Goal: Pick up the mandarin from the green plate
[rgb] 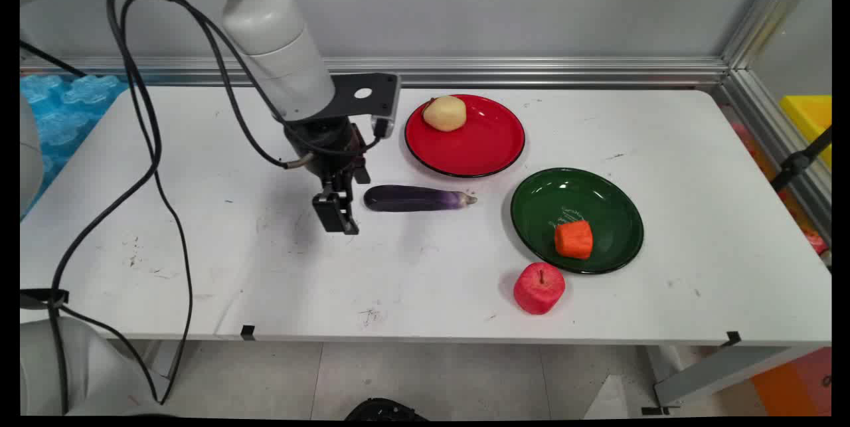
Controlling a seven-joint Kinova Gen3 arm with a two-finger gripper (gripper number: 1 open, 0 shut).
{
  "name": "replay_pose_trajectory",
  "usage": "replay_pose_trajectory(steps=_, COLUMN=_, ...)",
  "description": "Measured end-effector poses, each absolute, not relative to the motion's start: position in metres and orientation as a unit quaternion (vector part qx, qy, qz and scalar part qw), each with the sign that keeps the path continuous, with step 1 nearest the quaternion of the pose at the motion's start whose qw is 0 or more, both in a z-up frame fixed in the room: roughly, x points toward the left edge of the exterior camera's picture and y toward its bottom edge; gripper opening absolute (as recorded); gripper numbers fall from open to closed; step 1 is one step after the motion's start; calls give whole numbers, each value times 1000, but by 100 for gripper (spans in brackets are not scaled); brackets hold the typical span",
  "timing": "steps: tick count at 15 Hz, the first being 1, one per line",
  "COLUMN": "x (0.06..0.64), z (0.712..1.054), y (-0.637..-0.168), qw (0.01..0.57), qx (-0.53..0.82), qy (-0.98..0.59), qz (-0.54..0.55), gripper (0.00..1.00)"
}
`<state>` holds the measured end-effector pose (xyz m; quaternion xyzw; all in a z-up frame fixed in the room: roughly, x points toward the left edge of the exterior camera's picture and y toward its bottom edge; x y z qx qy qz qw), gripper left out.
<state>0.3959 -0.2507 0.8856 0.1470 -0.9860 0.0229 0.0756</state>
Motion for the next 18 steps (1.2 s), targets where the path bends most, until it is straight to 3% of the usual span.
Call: replay_pose_trajectory(steps=18, x=210, z=870, y=-336, qw=197, qx=133, qy=-968, qz=76, gripper=100)
